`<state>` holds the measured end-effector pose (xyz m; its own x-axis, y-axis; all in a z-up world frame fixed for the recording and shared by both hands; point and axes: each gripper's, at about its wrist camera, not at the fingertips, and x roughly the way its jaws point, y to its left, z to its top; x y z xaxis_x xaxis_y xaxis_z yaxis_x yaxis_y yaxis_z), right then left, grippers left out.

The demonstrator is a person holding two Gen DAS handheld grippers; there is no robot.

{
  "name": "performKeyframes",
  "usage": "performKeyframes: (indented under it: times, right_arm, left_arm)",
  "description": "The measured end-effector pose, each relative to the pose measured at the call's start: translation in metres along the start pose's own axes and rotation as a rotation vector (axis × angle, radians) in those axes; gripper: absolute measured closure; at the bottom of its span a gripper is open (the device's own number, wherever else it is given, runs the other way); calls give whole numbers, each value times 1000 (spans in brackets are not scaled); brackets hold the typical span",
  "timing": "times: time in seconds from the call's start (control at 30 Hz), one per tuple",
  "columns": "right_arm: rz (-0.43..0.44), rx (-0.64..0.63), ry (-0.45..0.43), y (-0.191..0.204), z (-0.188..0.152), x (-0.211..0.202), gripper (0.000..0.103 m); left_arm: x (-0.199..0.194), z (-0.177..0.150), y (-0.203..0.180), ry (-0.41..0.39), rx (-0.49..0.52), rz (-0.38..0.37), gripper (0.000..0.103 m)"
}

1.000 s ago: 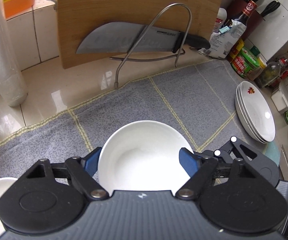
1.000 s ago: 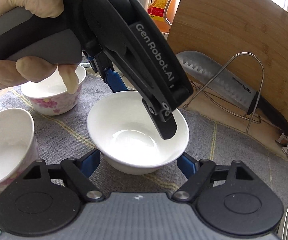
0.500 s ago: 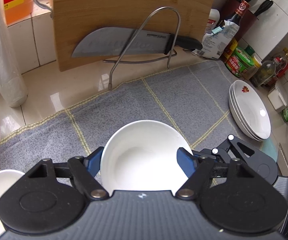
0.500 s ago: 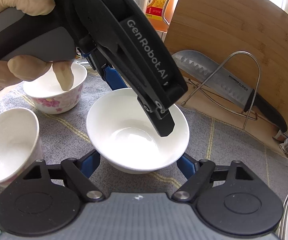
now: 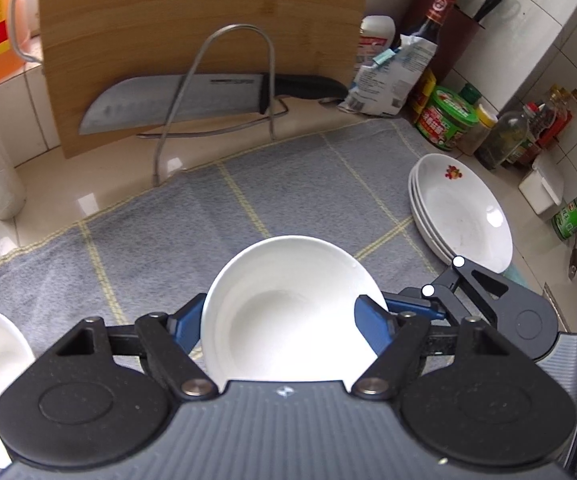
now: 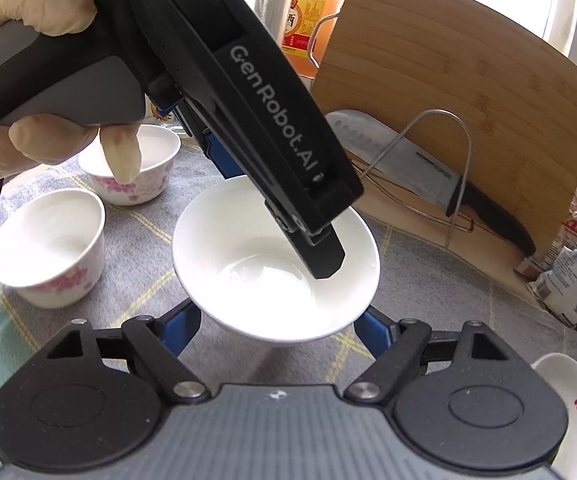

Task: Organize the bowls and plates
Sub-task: 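Lift the white bowl off the towel with the left tool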

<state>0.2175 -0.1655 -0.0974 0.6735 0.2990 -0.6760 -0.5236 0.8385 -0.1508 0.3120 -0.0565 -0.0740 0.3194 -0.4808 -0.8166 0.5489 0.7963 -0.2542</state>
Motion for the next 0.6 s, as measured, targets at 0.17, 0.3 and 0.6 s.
performKeyframes:
  times: [0.17, 0.3, 0.6]
  right_arm:
    - [5, 19, 34, -16, -20, -12, 16]
    - [13, 33, 68, -27, -36, -16, 16]
    - [14, 25, 108, -37, -51, -17, 16]
  left_arm:
    - [17, -1, -26, 25, 6, -16, 26]
    - [33, -2, -42, 54, 10, -25, 26]
    - [51, -4, -45, 67, -30, -67, 26]
